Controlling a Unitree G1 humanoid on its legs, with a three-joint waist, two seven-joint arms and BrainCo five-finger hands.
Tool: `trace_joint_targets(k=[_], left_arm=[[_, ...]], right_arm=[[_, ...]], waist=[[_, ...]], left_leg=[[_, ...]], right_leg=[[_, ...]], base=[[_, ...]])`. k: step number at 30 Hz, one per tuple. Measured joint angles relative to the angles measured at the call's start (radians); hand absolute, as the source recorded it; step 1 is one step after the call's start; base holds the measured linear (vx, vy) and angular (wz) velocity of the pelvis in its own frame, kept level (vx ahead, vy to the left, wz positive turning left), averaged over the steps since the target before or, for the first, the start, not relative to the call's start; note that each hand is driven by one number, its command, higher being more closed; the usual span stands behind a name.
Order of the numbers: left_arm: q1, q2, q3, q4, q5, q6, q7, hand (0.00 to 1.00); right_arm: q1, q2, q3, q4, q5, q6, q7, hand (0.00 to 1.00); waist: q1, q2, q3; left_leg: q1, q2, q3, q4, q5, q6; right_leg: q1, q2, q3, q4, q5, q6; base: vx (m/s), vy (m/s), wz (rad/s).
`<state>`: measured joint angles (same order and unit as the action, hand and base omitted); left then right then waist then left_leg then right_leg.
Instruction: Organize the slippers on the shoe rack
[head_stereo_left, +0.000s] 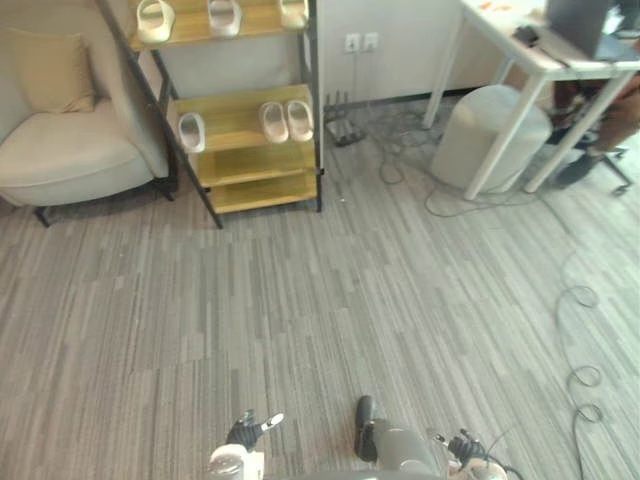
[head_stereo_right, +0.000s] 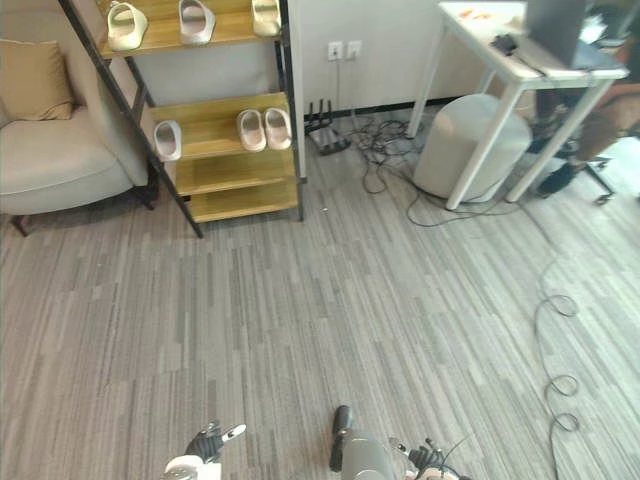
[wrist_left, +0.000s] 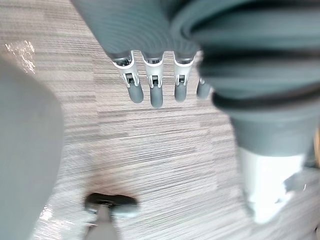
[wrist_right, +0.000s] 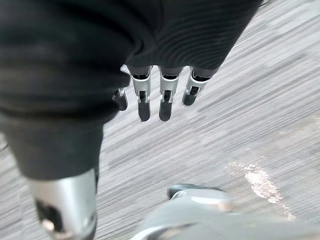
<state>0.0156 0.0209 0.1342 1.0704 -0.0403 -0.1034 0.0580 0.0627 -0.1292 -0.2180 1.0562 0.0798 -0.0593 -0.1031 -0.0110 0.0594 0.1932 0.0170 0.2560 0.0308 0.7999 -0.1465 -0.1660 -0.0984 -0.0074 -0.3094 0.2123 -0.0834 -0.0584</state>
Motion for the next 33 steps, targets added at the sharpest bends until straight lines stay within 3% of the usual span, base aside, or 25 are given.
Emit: trace_joint_targets(k=[1,3,5,6,7,8,9,10,11,13,14,15,17,18,19,20,23,25,26,27,28,29,30,32,33], left_arm=[[0.008,0.004,0.004,-0.027,0.000,-0.001,0.000,0.00],[0.019,0.007,0.003,-0.050,-0.003,-0.005,0.000,0.00],[0.017,0.010,-0.011,-0.061,-0.005,-0.020,0.001,0.00],[0.012,0.018,-0.025,-0.059,-0.007,-0.020,0.002,0.00],[0.000,0.032,-0.050,-0.057,-0.013,-0.020,0.003,0.00],[-0.002,0.034,-0.055,-0.057,-0.014,-0.019,0.003,0.00],[-0.004,0.042,-0.076,-0.053,-0.014,-0.020,0.004,0.00],[-0.002,0.041,-0.083,-0.043,-0.016,-0.020,0.003,0.00],[-0.007,0.049,-0.082,-0.037,-0.025,-0.020,0.003,0.00],[-0.014,0.074,-0.083,-0.036,-0.025,-0.019,-0.002,0.00],[-0.014,0.074,-0.083,-0.036,-0.025,-0.019,-0.003,0.00],[-0.014,0.073,-0.086,-0.027,-0.024,-0.019,-0.002,0.00],[-0.024,0.099,-0.138,0.005,-0.020,-0.013,-0.004,0.00],[-0.024,0.100,-0.139,0.006,-0.020,-0.012,-0.004,0.00],[-0.026,0.107,-0.156,0.020,-0.020,-0.007,-0.003,0.00],[-0.025,0.108,-0.165,0.032,-0.020,0.001,-0.003,0.00],[-0.031,0.095,-0.167,0.044,-0.020,0.002,-0.003,0.00],[-0.032,0.084,-0.164,0.044,-0.020,0.002,-0.003,0.00],[-0.032,0.085,-0.164,0.042,-0.020,0.001,-0.005,0.00],[-0.031,0.085,-0.164,0.042,-0.020,0.001,-0.004,0.00],[-0.020,0.085,-0.156,0.042,-0.020,0.001,-0.003,0.00],[-0.020,0.082,-0.152,0.043,-0.019,0.001,-0.004,0.00],[-0.012,0.069,-0.149,0.049,-0.017,0.000,-0.005,0.00],[-0.013,0.043,-0.139,0.051,-0.001,0.001,-0.005,0.00],[-0.014,0.038,-0.115,0.050,-0.001,0.001,-0.005,0.00]], right_arm=[[0.018,0.008,0.007,-0.025,0.000,-0.002,-0.002,0.00],[0.017,0.017,0.014,-0.030,0.002,-0.003,-0.002,0.00],[0.002,0.025,0.018,-0.027,0.003,-0.006,-0.002,0.00],[-0.024,0.035,0.022,-0.011,0.004,-0.003,-0.002,0.00],[-0.031,0.051,0.024,-0.004,0.004,-0.002,-0.002,0.00],[-0.034,0.053,0.024,-0.002,0.004,-0.002,-0.002,0.00],[-0.050,0.067,0.025,0.025,0.003,-0.002,-0.004,0.00],[-0.050,0.067,0.028,0.029,0.002,-0.002,-0.004,0.00],[-0.053,0.076,0.029,0.033,0.002,-0.001,-0.006,0.00],[-0.051,0.102,0.028,0.035,0.001,-0.003,-0.006,0.00],[-0.051,0.103,0.029,0.038,0.001,-0.002,-0.006,0.00],[-0.051,0.102,0.026,0.041,-0.001,-0.001,-0.003,0.00],[-0.042,0.104,0.022,0.031,0.001,-0.002,0.006,0.00],[-0.042,0.104,0.022,0.030,0.001,-0.002,0.006,0.00],[-0.043,0.107,0.022,0.030,0.001,-0.002,0.005,0.00],[-0.046,0.107,0.026,0.028,0.001,-0.004,0.006,0.00],[-0.058,0.094,0.024,0.019,0.002,-0.019,0.009,0.00],[-0.072,0.087,0.023,0.009,0.003,-0.026,0.012,0.00],[-0.072,0.090,0.023,0.002,0.003,-0.027,0.013,0.00],[-0.072,0.090,0.023,0.003,0.003,-0.027,0.013,0.00],[-0.065,0.090,0.022,0.006,0.003,-0.025,0.014,0.00],[-0.065,0.087,0.018,0.006,0.003,-0.025,0.014,0.00],[-0.074,0.080,0.012,0.007,0.000,-0.023,0.014,0.00],[-0.078,0.079,-0.004,0.011,-0.001,-0.023,0.017,0.00],[-0.079,0.074,-0.011,0.015,0.000,-0.020,0.015,0.00]], waist=[[0.017,-0.007,0.006],[0.019,-0.021,0.000],[0.026,-0.023,-0.001],[0.031,-0.024,-0.002],[0.041,-0.033,-0.002],[0.044,-0.036,-0.001],[0.056,-0.049,0.005],[0.069,-0.047,0.004],[0.070,-0.072,0.000],[0.068,-0.109,-0.014],[0.070,-0.112,-0.015],[0.071,-0.106,-0.022],[0.057,-0.118,-0.026],[0.057,-0.118,-0.026],[0.055,-0.131,-0.028],[0.046,-0.126,-0.027],[0.026,-0.100,-0.016],[0.015,-0.083,-0.006],[0.008,-0.096,-0.004],[0.008,-0.099,-0.003],[0.004,-0.107,-0.010],[-0.001,-0.106,-0.014],[0.007,-0.068,-0.027],[0.007,-0.035,-0.027],[0.004,-0.021,-0.023]], left_leg=[[-0.068,0.049,0.068,0.151,-0.025,0.007],[-0.136,0.069,0.151,0.174,-0.055,0.042],[-0.213,0.059,0.220,0.065,-0.088,0.057],[-0.248,0.032,0.245,-0.079,-0.096,0.059],[-0.258,-0.032,0.243,-0.309,-0.074,0.064],[-0.257,-0.047,0.241,-0.359,-0.059,0.064],[-0.237,-0.130,0.215,-0.610,0.102,0.071],[-0.221,-0.147,0.205,-0.652,0.203,0.084],[-0.219,-0.170,0.201,-0.636,0.223,0.131],[-0.246,-0.206,0.192,-0.518,0.094,0.165],[-0.245,-0.207,0.191,-0.506,0.078,0.167],[-0.234,-0.210,0.183,-0.481,0.042,0.169],[-0.135,-0.254,0.146,-0.487,-0.014,0.189],[-0.134,-0.254,0.146,-0.488,-0.015,0.189],[-0.061,-0.273,0.129,-0.516,-0.027,0.200],[0.013,-0.276,0.103,-0.564,-0.030,0.204],[0.118,-0.244,0.055,-0.648,-0.030,0.205],[0.160,-0.216,0.027,-0.684,-0.031,0.206],[0.195,-0.216,0.003,-0.702,-0.040,0.193],[0.200,-0.217,0.000,-0.702,-0.048,0.179],[0.246,-0.216,-0.022,-0.701,-0.098,0.143],[0.262,-0.211,-0.033,-0.701,-0.114,0.132],[0.266,-0.168,-0.046,-0.681,-0.122,0.124],[0.225,-0.142,-0.054,-0.569,-0.118,0.105],[0.179,-0.122,-0.052,-0.438,-0.103,0.048]], right_leg=[[0.087,0.008,-0.019,-0.029,-0.030,-0.008],[0.156,0.006,-0.039,-0.072,-0.043,0.007],[0.199,0.006,-0.047,-0.128,-0.040,0.021],[0.221,0.002,-0.049,-0.155,-0.038,0.032],[0.232,-0.021,-0.050,-0.169,-0.041,0.045],[0.233,-0.029,-0.049,-0.169,-0.044,0.051],[0.253,-0.064,-0.045,-0.170,-0.065,0.093],[0.272,-0.069,-0.036,-0.176,-0.077,0.114],[0.291,-0.092,-0.033,-0.184,-0.090,0.136],[0.298,-0.145,-0.043,-0.118,-0.113,0.186],[0.290,-0.152,-0.039,-0.090,-0.118,0.194],[0.250,-0.176,-0.020,0.043,-0.128,0.205],[0.061,-0.239,0.092,0.568,-0.121,0.203],[0.060,-0.239,0.093,0.575,-0.121,0.203],[0.009,-0.233,0.109,0.701,-0.155,0.189],[-0.026,-0.206,0.092,0.715,-0.191,0.154],[-0.112,-0.141,0.007,0.553,-0.228,0.087],[-0.167,-0.103,-0.017,0.353,-0.195,0.083],[-0.182,-0.088,-0.001,0.094,-0.060,0.097],[-0.180,-0.086,0.006,0.055,-0.031,0.096],[-0.175,-0.084,0.049,0.014,0.100,0.076],[-0.173,-0.080,0.053,0.036,0.138,0.038],[-0.177,-0.059,0.030,0.090,0.072,0.029],[-0.154,-0.036,0.001,0.096,0.033,0.011],[-0.110,-0.016,-0.009,0.078,0.015,-0.003]], base=[[0.33,-0.161,0.29],[0.35,-0.147,0.28],[0.29,-0.034,0.16],[0.36,0.043,0.04],[0.37,0.071,0.03],[0.47,0.164,0.01],[0.46,0.189,-0.09],[0.47,0.193,-0.04],[0.41,0.148,0.14],[0.37,0.132,0.29],[0.33,0.160,0.14],[0.34,0.216,0.18],[0.54,0.294,0.44],[0.47,0.174,0.54],[0.49,0.086,0.50],[0.59,0.092,0.67],[0.47,0.003,0.54],[0.53,-0.096,0.71],[0.40,-0.130,0.64],[0.59,-0.235,0.91],[0.41,-0.210,0.57],[0.65,-0.323,0.55],[0.58,-0.275,0.32],[0.52,-0.236,0.26],[0.57,-0.230,0.13]])
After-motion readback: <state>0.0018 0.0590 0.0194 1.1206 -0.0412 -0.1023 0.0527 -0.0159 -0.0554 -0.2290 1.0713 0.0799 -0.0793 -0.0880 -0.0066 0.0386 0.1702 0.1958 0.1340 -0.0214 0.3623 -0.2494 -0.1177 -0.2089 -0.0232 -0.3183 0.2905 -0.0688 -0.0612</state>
